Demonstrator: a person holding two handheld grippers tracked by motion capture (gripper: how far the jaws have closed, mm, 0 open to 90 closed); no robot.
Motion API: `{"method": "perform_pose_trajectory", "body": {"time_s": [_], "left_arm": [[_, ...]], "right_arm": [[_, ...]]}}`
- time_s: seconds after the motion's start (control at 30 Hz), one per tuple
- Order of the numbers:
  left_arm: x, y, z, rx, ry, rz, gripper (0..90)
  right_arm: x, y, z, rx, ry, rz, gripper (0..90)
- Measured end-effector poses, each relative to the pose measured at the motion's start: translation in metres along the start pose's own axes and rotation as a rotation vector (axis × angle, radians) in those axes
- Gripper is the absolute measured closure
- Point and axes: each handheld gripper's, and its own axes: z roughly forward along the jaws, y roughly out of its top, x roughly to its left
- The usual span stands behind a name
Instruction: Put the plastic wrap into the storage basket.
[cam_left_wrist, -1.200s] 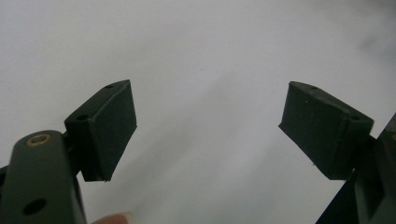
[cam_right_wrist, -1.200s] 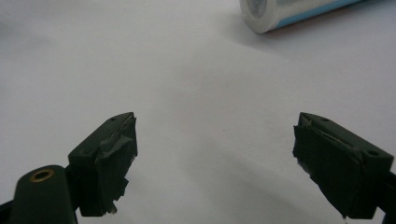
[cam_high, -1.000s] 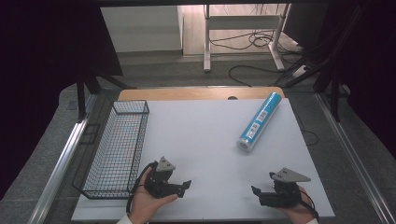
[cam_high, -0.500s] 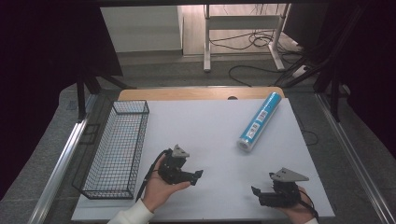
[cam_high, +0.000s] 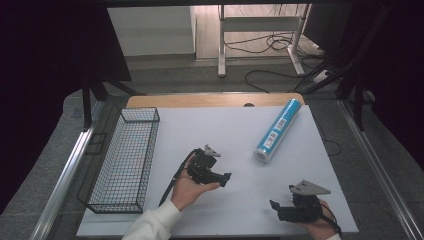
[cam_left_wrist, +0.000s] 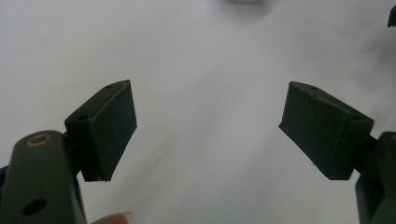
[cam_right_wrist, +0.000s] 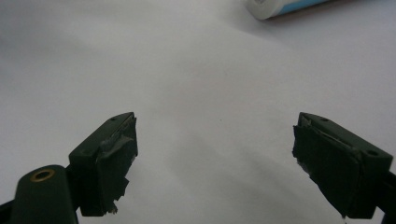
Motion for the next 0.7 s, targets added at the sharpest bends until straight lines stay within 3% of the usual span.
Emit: {"method": "perform_pose_trajectory", "body": {"time_s": [0.3,0.53,0.7], "left_arm": [[-0.008,0.037,0.024,0.012,0.008,0.038,18.1],[-0.008,0.058,0.042,0.035,0.011,0.034,18.0],[-0.010,0.076,0.059,0.046,-0.019,0.022,17.1]], "right_arm": [[0.000,-0.001,-0.001,0.003,-0.010,0.004,14.3],[0.000,-0.002,-0.001,0.007,-0.014,0.004,14.3],[0.001,-0.002,-0.001,0.012,-0.017,0.002,14.3]]}}
